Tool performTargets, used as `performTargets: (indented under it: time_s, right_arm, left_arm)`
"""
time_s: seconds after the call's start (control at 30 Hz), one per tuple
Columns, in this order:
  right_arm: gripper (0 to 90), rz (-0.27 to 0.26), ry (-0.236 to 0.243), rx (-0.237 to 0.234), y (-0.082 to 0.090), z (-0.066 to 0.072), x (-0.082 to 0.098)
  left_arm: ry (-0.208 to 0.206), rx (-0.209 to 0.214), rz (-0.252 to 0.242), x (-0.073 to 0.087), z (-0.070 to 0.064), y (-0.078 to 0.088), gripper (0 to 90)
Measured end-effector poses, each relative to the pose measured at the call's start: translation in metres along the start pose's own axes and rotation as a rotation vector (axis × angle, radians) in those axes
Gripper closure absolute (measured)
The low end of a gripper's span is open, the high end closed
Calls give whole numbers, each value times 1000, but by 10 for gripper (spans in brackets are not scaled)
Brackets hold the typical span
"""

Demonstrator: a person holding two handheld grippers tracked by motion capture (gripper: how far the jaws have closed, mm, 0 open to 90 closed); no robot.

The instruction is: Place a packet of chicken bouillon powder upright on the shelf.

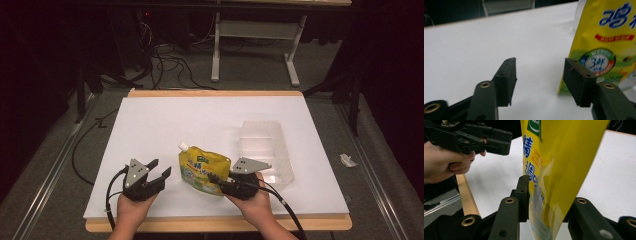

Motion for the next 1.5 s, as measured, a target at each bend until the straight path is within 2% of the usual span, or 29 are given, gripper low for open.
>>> performTargets:
  time_s: [0.1,0.13,0.2,0.3,0.43,0.57,0.63,0.73,1.1,1.5]
  right_arm:
    - [741,19,5,-9,-4,2,5]
    - [742,23,13,-15,-4,2,6]
    - [756,22,12,-13,-5,2,6]
    - [787,21,13,-16,-6,2,5]
    - [810,20,2,-28,-6,2,5]
    - [827,14,-7,-30,-6,1,4]
    - [830,19,-12,-31,-6,0,4]
    - [833,20,-9,-31,-6,0,4]
    - [848,20,-5,-37,-4,-2,3]
    - [853,22,13,-52,-3,-1,2]
  left_arm:
    - [-17,-27,33,9,-1,1,411]
    - [-17,-30,31,9,-1,2,409]
    - [0,-35,-8,5,1,3,408]
    - [-1,-31,-20,4,2,2,409]
    - [-18,-22,-9,6,2,4,413]
    - [-16,-17,-30,3,2,6,419]
    - [-15,-11,-25,4,2,5,422]
    - [-21,-7,-15,5,1,3,423]
    - [-37,3,-33,2,-2,5,425]
    - [-38,7,-34,2,-2,4,430]
Point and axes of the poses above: each handheld gripper's, and its own axes: y roughly backward along the jaws, x roughly out of its underside, z roughly to its left, the point moved 6 cm from there along -y, roughly forward along the jaws, and after that the axes turned 15 degrees about x, right-handed, at the moved point
